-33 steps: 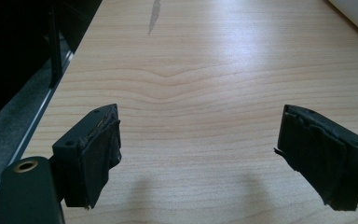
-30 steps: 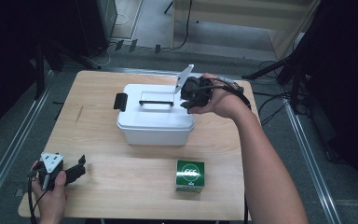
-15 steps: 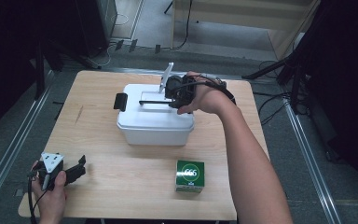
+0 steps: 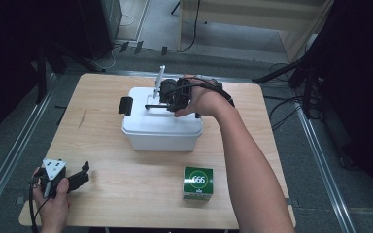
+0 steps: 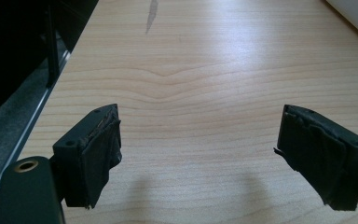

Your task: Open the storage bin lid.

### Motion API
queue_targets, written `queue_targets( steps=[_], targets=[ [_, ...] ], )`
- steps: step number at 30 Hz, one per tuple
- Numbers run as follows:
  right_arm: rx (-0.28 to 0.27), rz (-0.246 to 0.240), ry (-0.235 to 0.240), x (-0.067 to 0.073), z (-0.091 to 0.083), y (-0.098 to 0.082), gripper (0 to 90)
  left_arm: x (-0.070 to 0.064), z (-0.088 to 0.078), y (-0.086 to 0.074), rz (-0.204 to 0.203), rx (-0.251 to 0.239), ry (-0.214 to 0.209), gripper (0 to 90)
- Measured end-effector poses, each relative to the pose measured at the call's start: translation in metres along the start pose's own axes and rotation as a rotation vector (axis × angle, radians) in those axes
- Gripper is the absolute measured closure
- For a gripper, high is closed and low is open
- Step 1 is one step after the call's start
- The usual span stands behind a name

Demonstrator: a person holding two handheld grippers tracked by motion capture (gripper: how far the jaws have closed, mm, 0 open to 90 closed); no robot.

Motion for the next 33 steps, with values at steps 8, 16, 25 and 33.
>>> queue_targets(
  steps=[8, 16, 25, 33],
  targets=[
    [0.059, 0.003, 0.007, 0.002, 0.010, 0.009, 77.4, 0.000, 0.000, 0.000, -0.003, 0.004, -0.004, 14.0],
    [0.068, -0.012, -0.034, -0.002, 0.014, 0.015, 84.1, 0.001, 0.000, 0.000, -0.010, -0.005, 0.002, 14.0],
    [0.068, -0.030, -0.037, -0.001, 0.012, 0.015, 85.2, 0.003, 0.001, 0.001, -0.029, -0.009, 0.001, 14.2],
    [0.023, -0.029, -0.065, -0.007, -0.008, 0.012, 85.3, 0.003, 0.000, 0.001, -0.027, -0.009, 0.003, 14.2]
  ],
)
Point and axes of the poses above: each handheld gripper's, and its own axes: z roughly forward along the jaws, y roughly out of its top, x roughly to its left, the point moved 5 cm from there along z, roughly forward along the jaws, and after that the axes turned 1 degree about -z, right-handed, at the moved point
